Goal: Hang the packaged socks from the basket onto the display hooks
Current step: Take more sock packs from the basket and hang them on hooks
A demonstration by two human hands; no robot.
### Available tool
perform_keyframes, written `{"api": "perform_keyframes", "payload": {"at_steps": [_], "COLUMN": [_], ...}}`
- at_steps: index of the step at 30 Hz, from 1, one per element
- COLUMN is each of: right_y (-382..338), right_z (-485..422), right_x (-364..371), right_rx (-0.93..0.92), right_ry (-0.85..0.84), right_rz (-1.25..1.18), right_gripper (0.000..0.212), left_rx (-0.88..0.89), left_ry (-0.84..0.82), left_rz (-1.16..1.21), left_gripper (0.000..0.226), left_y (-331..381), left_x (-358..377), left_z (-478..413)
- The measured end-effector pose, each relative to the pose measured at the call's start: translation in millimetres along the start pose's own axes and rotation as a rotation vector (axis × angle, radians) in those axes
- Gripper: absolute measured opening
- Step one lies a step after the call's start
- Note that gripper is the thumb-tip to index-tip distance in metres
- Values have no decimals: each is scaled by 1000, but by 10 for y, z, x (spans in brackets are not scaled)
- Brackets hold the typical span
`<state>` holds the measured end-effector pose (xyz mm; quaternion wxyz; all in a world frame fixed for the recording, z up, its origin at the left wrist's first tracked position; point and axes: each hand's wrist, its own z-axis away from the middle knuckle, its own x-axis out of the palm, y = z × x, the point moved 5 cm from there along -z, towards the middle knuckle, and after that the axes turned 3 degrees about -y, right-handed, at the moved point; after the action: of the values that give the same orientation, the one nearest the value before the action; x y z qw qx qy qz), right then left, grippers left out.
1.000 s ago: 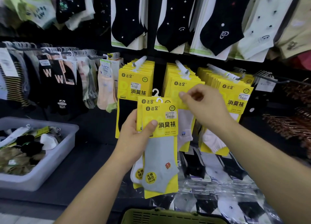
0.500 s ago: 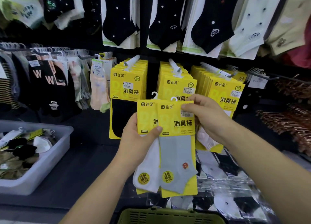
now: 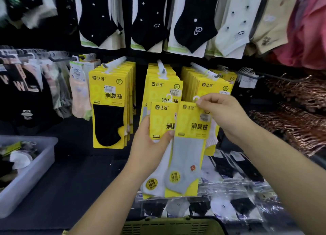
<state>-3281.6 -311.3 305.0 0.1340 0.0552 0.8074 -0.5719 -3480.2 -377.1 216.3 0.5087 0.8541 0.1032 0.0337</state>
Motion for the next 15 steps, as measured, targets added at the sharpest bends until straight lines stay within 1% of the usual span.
{"api": "perform_keyframes", "payload": {"at_steps": [3, 7, 12, 15], "right_y": [-20, -87, -130, -117], "right_z": [-152, -375, -509, -518], "right_x": [-327, -614, -640, -632], "right_rx": [12, 8, -31, -75], "right_ry": [192, 321, 347, 333], "right_rz": [-15, 143, 240, 253], "right_gripper": [20, 22, 24, 21], "left_rx": [-2, 0, -18, -25], "left_ry": [-3, -6, -7, -36], "left_rz": [-7, -12, 8, 18], "left_gripper": [35, 35, 35, 34], "left_y": [-10, -16, -37, -44], "left_x": [35, 36, 48, 96], "left_z": [-51, -86, -107, -114]}}
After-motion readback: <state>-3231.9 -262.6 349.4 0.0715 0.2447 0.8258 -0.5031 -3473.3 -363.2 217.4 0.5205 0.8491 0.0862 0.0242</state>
